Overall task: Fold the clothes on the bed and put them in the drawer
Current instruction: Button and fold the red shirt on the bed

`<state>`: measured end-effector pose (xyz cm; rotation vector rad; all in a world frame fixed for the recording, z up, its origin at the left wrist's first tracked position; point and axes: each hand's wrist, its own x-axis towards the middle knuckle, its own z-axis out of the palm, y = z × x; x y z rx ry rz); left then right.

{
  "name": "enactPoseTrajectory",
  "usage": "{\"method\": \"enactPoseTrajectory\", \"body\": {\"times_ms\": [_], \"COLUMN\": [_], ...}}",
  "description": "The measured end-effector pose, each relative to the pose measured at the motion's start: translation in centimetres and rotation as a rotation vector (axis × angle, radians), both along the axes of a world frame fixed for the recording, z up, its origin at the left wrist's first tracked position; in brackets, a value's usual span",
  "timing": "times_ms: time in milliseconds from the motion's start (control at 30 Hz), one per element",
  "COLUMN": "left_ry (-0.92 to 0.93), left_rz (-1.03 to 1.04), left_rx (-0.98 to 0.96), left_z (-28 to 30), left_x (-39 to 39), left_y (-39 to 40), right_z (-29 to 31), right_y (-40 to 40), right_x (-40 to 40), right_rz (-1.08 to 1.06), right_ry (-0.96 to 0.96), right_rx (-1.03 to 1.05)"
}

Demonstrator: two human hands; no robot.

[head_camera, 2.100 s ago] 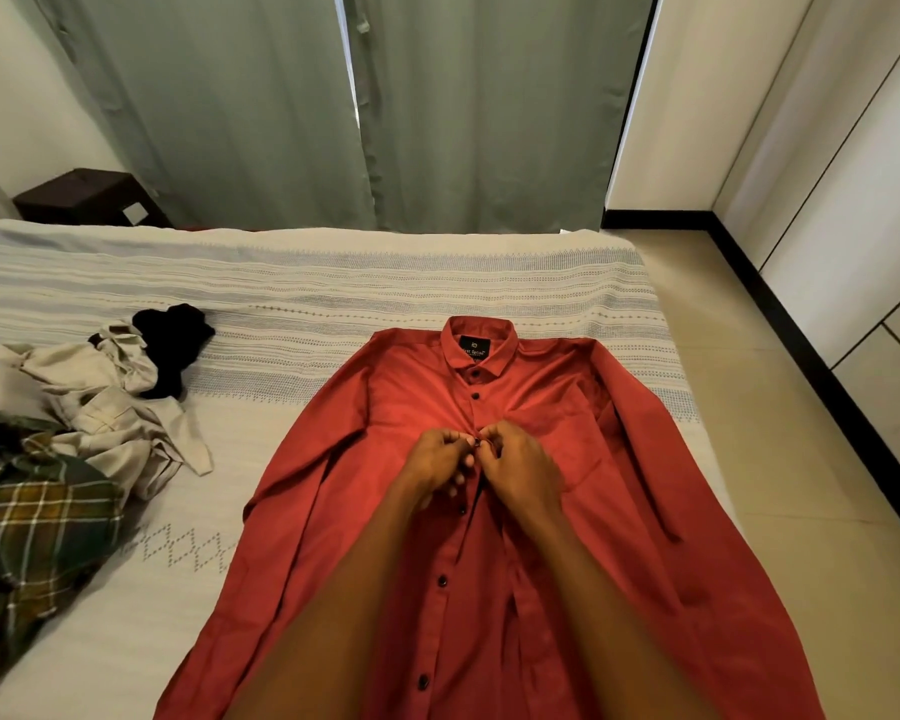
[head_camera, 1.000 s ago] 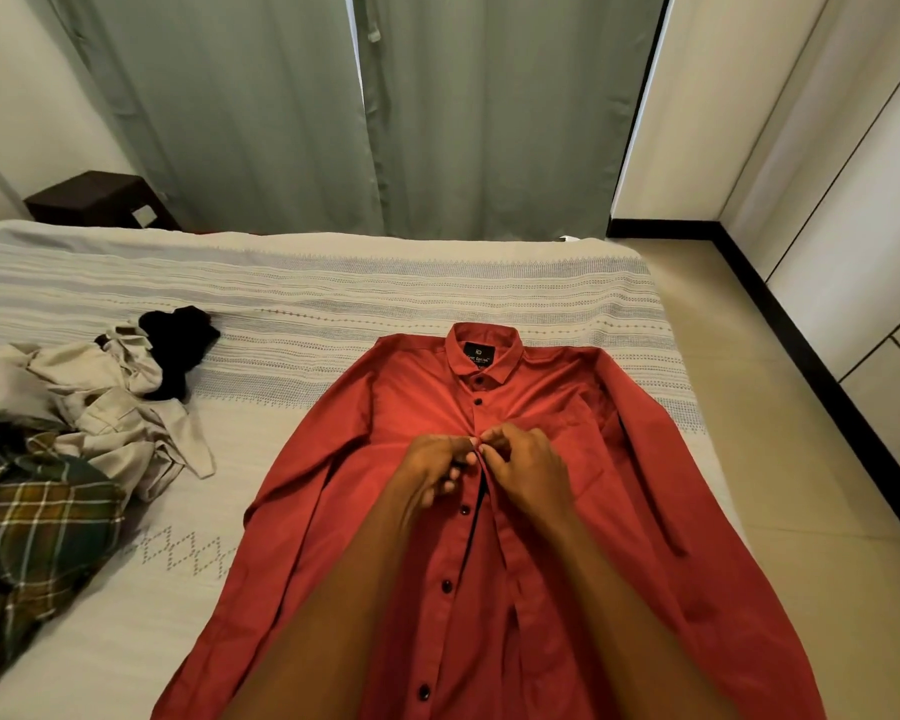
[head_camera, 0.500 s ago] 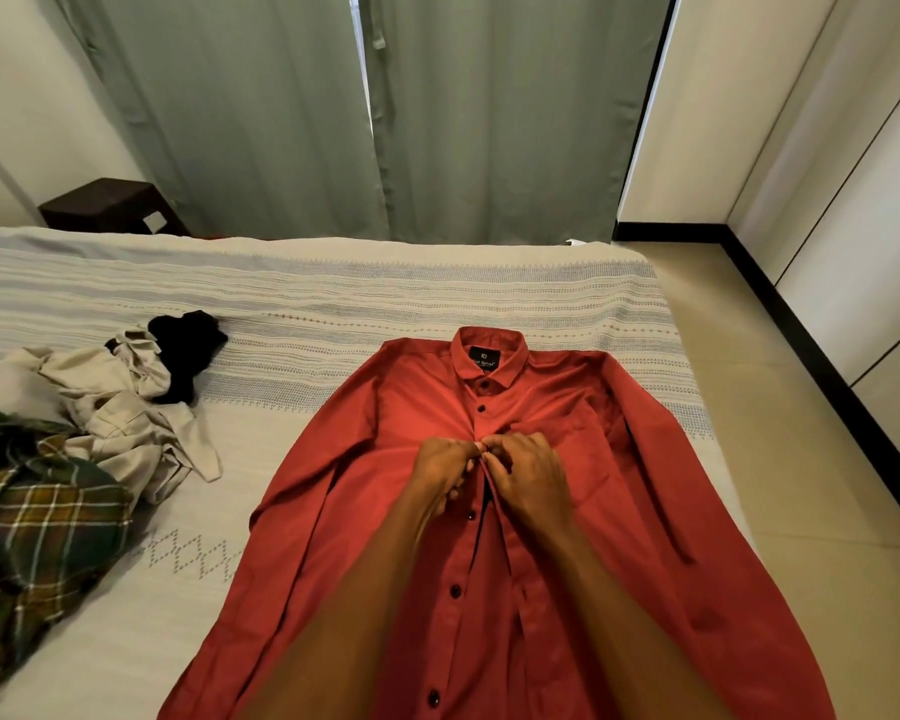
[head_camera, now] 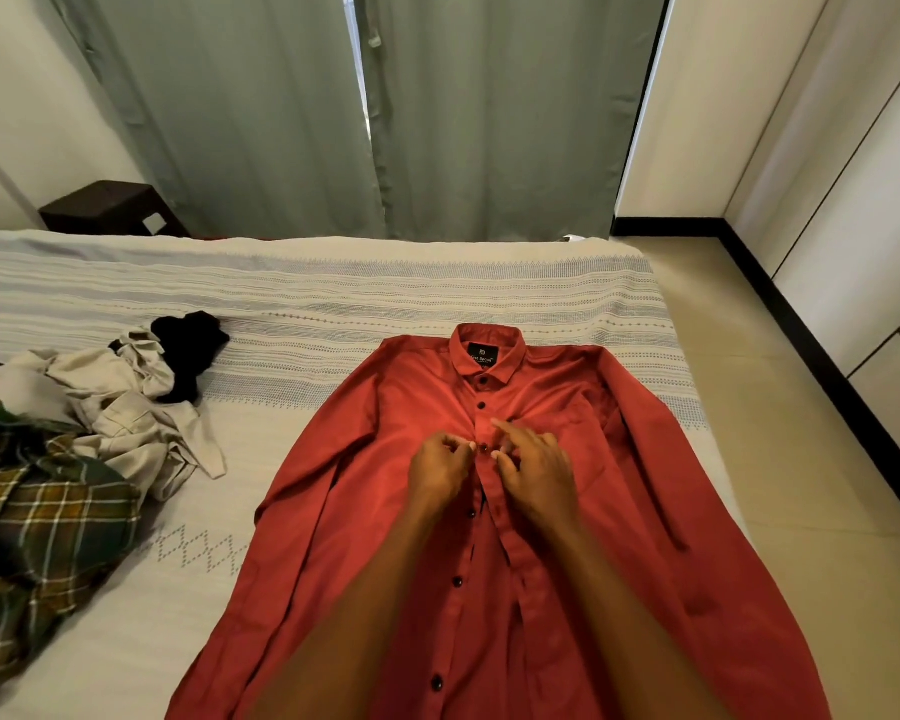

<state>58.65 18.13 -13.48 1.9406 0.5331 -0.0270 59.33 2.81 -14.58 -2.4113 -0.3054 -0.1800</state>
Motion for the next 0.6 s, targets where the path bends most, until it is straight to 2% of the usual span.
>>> {"method": "enactPoseTrajectory", "body": {"times_ms": [67, 167, 267, 333, 433, 533, 600], "left_ry": [-0.058, -0.064, -0.020, 0.015, 0.063, 0.034, 0.010], "left_rz": [-0.015, -0.140, -0.319, -0.378, -0.369, -0.311, -0.287], "left_rx": [0.013, 0.000, 0.238, 0.432, 0.575, 0.512, 0.456], "left_z": [0.3, -0.1, -0.5, -0.5, -0.4, -0.4, -0.6], "left_x": [-1.7, -4.5, -6.1, -6.8, -7.5, -7.6, -7.4], "left_y": [0.0, 0.0, 0.1, -0.2, -1.0, -1.3, -1.1], "right_z": [0.5, 0.9, 0.7, 0.6, 1.5, 2.2, 2.2], "right_y": [-0.4, -0.6, -0.3, 0.0, 0.3, 0.0, -0.1], "right_x": [-1.1, -3.5, -5.7, -6.6, -6.7, -6.7, -6.8], "right_rz": [-0.069, -0.109, -0.108, -0.116, -0.150, -0.144, -0.095], "right_ry": [0.007, 0.099, 0.157, 0.162, 0.262, 0.363, 0.388], "right_rx": [0.029, -0.153, -0.398, -0.458, -0.402, -0.311, -0.330]}}
